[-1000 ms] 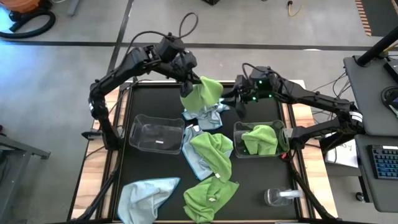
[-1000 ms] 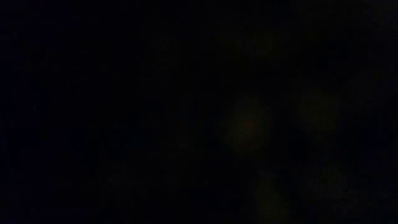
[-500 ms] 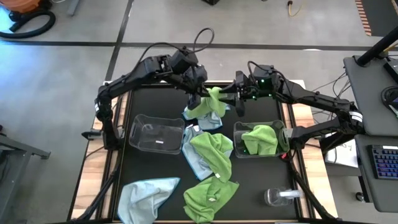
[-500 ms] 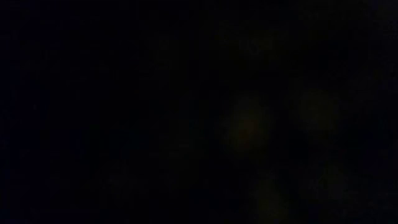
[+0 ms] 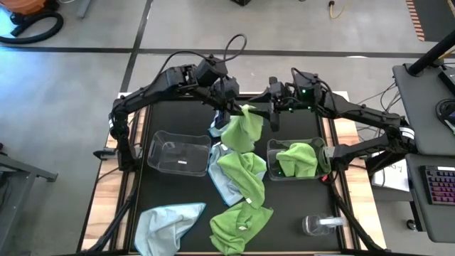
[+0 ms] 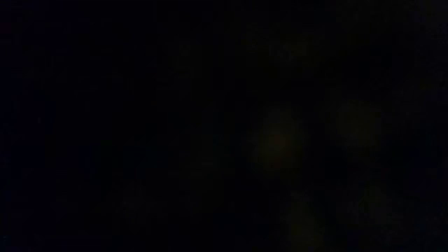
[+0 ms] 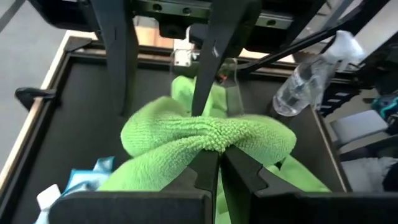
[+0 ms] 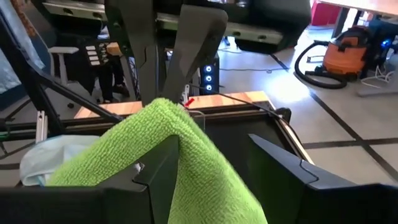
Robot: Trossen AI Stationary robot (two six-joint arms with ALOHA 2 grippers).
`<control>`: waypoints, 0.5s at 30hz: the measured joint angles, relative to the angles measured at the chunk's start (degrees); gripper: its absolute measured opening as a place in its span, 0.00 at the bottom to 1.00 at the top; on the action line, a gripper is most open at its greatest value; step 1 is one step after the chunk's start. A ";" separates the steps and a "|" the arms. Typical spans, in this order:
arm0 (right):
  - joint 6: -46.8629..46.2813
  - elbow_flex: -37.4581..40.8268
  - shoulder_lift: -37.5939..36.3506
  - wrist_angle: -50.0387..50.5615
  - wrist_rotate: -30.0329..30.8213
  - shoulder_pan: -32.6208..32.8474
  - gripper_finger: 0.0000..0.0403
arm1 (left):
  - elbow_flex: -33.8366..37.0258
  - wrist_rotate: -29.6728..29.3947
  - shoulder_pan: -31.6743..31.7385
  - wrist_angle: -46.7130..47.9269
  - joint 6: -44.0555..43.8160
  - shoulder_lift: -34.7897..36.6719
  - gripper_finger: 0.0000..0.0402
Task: Sort microfiber towel by color & place in baskets
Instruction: Put the green towel into the right transparent bin
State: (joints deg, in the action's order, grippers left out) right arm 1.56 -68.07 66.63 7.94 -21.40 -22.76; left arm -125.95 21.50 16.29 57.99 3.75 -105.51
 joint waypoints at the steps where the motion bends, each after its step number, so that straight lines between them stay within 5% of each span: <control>1: 0.00 -0.15 0.00 -0.11 0.00 0.24 0.45 | 0.01 0.47 0.00 -0.21 -0.02 0.00 0.00; 15: 2.05 -0.55 0.00 0.49 -0.24 3.99 0.45 | 0.00 0.56 0.02 -3.00 0.66 0.00 0.00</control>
State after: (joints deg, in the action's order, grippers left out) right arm 3.62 -68.62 66.63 8.42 -21.65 -18.77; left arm -125.95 22.06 16.32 54.99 4.40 -105.51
